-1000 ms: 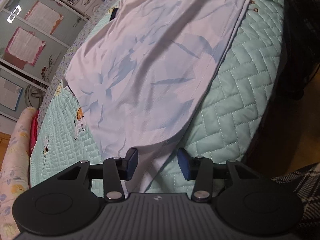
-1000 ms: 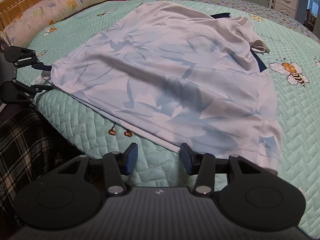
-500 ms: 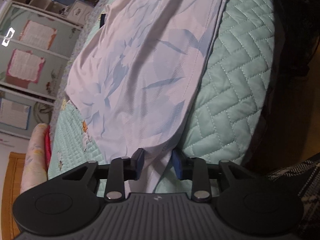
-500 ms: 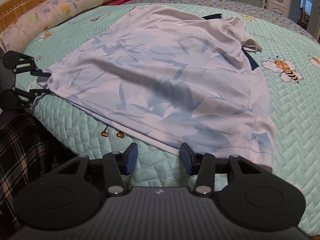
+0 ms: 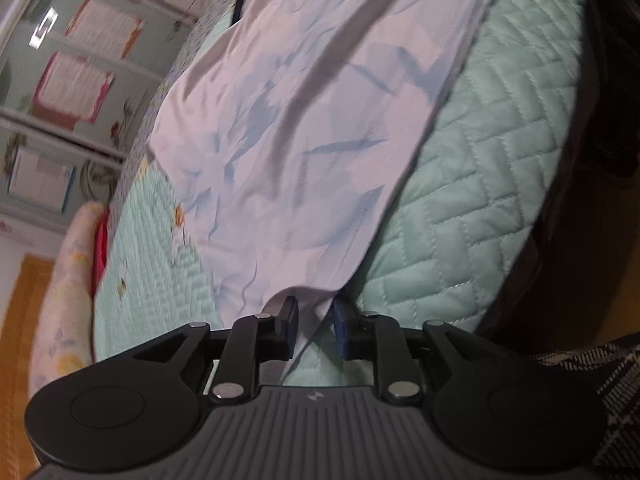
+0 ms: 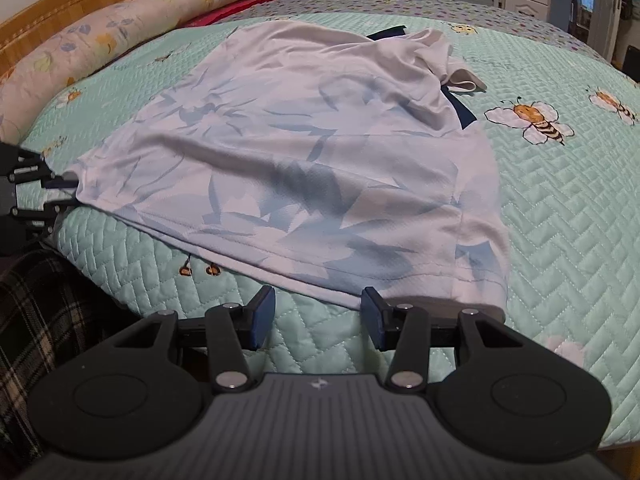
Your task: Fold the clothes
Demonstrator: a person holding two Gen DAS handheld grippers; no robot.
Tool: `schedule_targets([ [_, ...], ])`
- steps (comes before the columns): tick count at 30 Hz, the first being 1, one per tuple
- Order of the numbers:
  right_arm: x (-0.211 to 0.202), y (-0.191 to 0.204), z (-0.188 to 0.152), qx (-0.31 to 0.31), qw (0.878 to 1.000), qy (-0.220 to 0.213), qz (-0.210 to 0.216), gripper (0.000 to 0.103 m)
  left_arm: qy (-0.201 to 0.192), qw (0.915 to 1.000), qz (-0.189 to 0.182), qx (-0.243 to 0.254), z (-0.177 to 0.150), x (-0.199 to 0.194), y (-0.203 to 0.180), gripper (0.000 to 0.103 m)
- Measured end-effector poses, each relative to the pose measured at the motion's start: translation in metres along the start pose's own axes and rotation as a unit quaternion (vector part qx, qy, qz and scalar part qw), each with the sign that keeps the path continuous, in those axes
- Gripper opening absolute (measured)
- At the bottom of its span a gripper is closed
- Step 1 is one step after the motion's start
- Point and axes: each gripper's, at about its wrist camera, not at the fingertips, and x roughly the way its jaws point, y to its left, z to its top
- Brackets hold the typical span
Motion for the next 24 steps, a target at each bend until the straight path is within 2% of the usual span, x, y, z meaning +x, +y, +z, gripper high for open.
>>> schedule_targets([
  [3, -0.001, 0.005, 0.004, 0.001, 1.000, -0.005, 0.019, 0.048, 0.002, 0.9979, -0.032, -0.057, -0.002, 0.001, 0.017, 0.020],
  [6, -0.003, 0.014, 0.007, -0.014, 0.999, -0.010, 0.036, 0.048, -0.002, 0.9886, -0.083, -0.125, -0.007, 0.003, 0.038, 0.020],
  [11, 0.002, 0.037, 0.010, -0.042, 0.995, 0.008, 0.089, 0.049, 0.009, 0.9741, -0.152, -0.167, -0.008, 0.015, 0.059, 0.020],
  [14, 0.007, 0.055, 0.011, -0.072, 0.994, 0.014, 0.086, 0.048, 0.022, 0.9733, -0.166, -0.157, -0.005, 0.015, 0.061, 0.022],
  [17, 0.010, 0.058, 0.014, -0.076, 0.993, 0.014, 0.086, 0.049, 0.020, 0.9797, -0.139, -0.143, -0.007, 0.010, 0.052, 0.031],
  [20, 0.013, 0.059, 0.015, -0.075, 0.993, 0.017, 0.087, 0.049, 0.014, 0.9808, -0.134, -0.141, -0.009, 0.010, 0.048, 0.031],
  [22, 0.017, 0.058, 0.016, -0.071, 0.994, 0.022, 0.085, 0.049, 0.015, 0.9804, -0.143, -0.135, -0.008, 0.012, 0.050, 0.031],
  [24, 0.018, 0.059, 0.017, -0.072, 0.994, 0.022, 0.085, 0.049, 0.022, 0.9730, -0.165, -0.160, -0.008, 0.019, 0.062, 0.031],
])
